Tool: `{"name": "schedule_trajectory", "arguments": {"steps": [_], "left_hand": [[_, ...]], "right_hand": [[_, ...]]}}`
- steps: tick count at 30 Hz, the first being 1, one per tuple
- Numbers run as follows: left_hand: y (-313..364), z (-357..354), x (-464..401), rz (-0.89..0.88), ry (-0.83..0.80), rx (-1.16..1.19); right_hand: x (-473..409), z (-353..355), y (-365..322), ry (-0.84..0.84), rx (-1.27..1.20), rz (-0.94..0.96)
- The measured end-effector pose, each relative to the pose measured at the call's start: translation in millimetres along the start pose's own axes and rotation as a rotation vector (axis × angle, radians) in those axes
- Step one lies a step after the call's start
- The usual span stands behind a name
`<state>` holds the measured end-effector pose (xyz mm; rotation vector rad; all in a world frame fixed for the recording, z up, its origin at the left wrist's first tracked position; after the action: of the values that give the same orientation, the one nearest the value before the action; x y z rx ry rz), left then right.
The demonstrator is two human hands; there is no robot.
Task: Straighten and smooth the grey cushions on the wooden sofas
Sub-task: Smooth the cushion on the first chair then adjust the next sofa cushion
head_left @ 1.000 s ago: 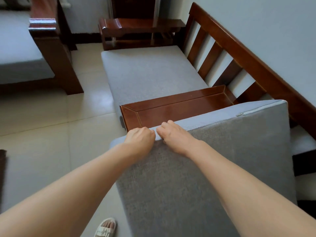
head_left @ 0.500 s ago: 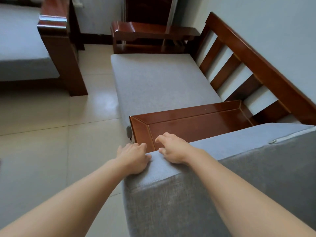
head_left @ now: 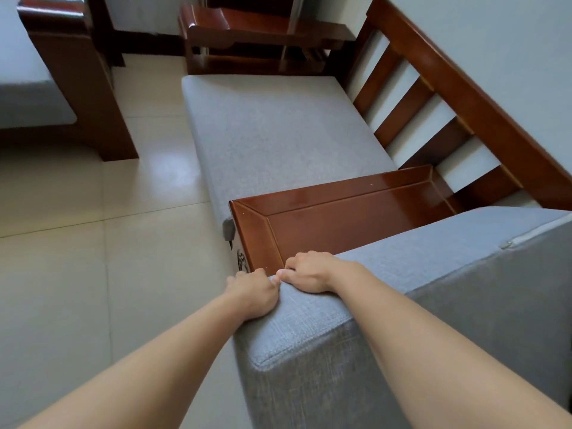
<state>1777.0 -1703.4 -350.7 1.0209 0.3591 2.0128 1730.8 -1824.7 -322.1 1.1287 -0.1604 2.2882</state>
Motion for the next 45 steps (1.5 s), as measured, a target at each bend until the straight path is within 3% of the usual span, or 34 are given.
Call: {"name": "schedule_trajectory", "arguments": {"steps": [12,22,29,45], "left_hand": [[47.1,-11.7,64.7,0.027,0.147,0.004],[132.2,-58.3,185.1,0.12,0.389,-0.018],[180.9,-92.2,254.1,0.069,0.432,-0.102],[227.5,-196.2,366.8,0.007,0.563,-0.077]], "right_hand": [[80.4,-10.2,31.5,0.102,-0.082,0.043],[207.7,-59.2,68.8,0.372,-0.141,0.113],[273.4,-98.1,87.4,0.531,-0.2,0.124],[374.1,-196.6,101.5,0.693,-0.182,0.193]]}}
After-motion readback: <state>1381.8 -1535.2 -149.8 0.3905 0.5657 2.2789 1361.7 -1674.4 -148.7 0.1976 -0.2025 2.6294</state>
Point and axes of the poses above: each hand's wrist, its own x-axis away from the middle knuckle, its own z-axis out of the back of the hand, y = z × x, the point moved 1 cm from there along -x, towards the middle knuckle, and after that the axes turned 15 degrees about -z, right-handed, at the moved point
